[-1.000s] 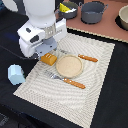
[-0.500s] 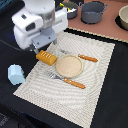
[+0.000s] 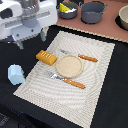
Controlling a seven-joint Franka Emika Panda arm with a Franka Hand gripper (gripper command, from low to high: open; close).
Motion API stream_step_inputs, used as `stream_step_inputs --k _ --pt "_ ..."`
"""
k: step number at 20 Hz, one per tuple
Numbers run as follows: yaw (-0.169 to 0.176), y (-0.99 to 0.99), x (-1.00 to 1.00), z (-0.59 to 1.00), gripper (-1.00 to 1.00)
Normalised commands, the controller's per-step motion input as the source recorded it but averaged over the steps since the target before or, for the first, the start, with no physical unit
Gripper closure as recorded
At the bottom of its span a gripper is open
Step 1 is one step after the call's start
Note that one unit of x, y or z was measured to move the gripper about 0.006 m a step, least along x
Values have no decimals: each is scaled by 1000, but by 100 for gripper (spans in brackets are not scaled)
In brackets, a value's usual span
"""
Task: Interact with the objects in diverse but meaningful ways.
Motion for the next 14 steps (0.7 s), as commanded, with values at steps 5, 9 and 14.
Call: stream_step_inputs --k 5,9,14 --pt "175 -230 -436 -341 -100" --pt "215 -159 -189 68 -100" --pt "183 -135 -10 347 -100"
